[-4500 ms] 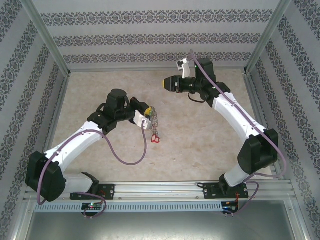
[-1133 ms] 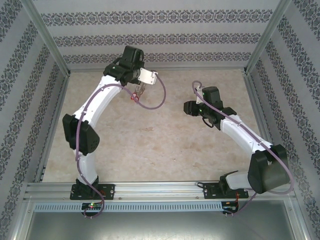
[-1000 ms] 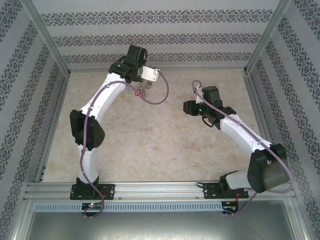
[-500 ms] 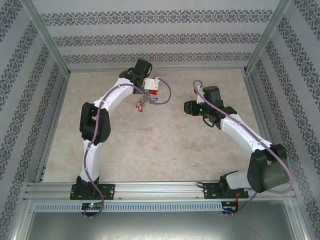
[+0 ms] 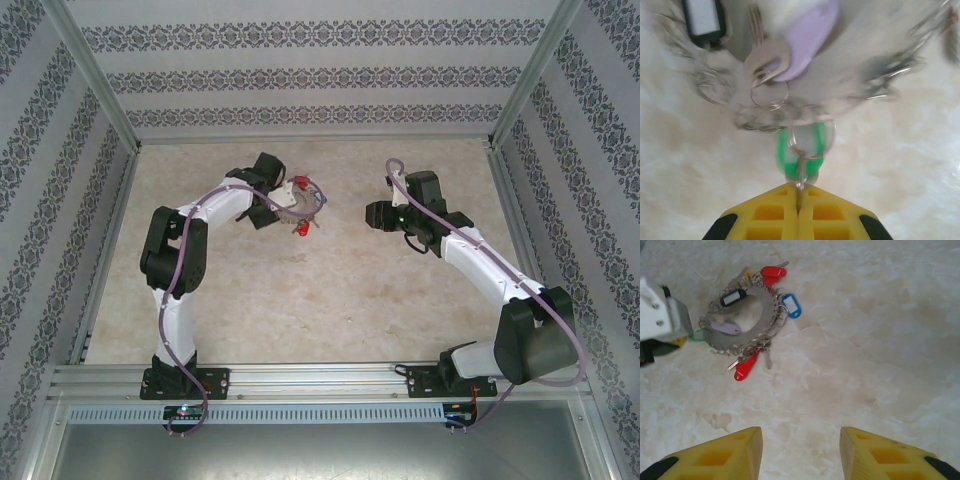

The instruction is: Put the keys on the keyring

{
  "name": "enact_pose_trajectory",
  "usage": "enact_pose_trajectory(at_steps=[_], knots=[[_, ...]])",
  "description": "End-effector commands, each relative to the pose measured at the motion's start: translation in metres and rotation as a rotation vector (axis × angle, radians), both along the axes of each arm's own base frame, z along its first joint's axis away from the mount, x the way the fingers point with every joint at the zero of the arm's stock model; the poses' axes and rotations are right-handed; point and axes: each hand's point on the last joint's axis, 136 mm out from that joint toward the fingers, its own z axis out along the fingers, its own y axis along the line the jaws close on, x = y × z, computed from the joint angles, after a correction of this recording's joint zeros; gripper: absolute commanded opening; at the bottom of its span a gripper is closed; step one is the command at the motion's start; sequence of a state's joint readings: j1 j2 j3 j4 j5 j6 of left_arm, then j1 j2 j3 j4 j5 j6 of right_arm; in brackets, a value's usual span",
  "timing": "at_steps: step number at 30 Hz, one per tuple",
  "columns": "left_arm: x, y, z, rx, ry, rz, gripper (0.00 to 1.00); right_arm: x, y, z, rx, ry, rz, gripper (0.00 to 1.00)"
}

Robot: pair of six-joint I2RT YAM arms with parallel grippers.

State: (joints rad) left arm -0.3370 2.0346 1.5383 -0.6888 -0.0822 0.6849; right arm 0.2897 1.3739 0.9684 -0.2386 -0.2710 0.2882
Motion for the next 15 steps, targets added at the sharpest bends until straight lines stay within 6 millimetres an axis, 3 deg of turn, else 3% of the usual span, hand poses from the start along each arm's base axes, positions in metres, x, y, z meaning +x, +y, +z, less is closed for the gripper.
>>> enact_pose_trajectory(at_steps=[1, 5, 12, 15], knots=[[-0.023, 0.009, 0.016, -0.119, 0.022, 0.150, 0.00, 0.003, 0.000, 0.012, 0.009, -0.019, 0.008, 0.46], [-0.048, 0.016, 0.015, -0.118, 0.087, 0.164, 0.00, 0.004, 0.001, 0.012, 0.010, -0.019, 0.010, 0.46], [-0.087, 0.012, 0.004, -0.148, 0.271, 0.194, 0.00, 0.009, 0.006, 0.013, 0.032, -0.013, 0.020, 0.46], [-0.101, 0.003, 0.002, -0.204, 0.343, 0.215, 0.08, 0.010, 0.007, 0.013, 0.030, -0.014, 0.026, 0.47]])
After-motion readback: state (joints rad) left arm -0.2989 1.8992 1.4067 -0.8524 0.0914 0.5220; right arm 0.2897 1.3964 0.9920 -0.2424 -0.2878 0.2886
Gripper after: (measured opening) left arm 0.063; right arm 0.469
